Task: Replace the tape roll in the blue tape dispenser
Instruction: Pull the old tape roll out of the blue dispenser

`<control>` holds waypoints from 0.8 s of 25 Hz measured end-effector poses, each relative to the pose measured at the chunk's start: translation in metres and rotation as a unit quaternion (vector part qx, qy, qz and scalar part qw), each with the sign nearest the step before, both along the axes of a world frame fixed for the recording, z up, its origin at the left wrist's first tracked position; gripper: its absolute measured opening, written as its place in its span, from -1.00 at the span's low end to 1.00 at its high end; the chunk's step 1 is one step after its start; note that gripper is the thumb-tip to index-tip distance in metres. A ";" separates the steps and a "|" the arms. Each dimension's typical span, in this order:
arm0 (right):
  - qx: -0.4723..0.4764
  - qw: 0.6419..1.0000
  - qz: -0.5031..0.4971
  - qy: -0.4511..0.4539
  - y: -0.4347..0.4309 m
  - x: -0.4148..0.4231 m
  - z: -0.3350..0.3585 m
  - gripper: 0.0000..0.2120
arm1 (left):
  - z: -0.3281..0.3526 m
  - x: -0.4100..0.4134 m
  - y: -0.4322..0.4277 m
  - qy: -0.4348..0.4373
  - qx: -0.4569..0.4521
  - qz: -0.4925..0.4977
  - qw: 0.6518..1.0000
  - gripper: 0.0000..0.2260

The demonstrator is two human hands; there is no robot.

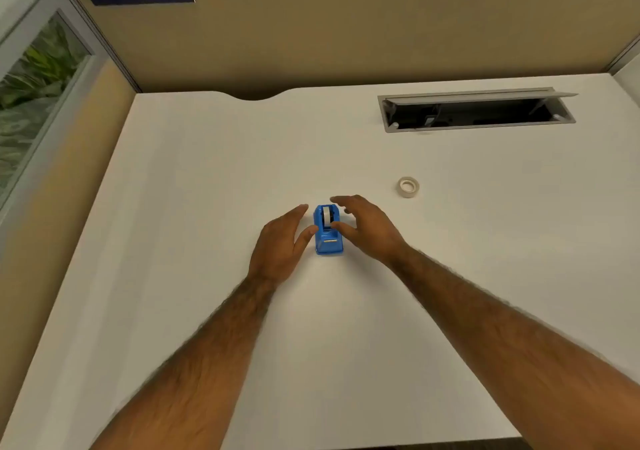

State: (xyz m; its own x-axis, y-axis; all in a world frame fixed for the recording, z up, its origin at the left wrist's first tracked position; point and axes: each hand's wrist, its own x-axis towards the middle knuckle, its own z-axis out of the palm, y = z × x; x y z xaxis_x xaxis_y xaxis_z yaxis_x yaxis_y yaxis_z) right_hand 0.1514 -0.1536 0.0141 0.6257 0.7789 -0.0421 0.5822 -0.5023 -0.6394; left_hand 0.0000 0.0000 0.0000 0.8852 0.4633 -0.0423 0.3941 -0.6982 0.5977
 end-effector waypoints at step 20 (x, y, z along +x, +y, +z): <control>-0.054 0.998 0.026 -0.015 0.021 0.004 0.015 -0.54 | 0.016 0.022 -0.004 -0.011 -0.085 0.021 0.996 -0.50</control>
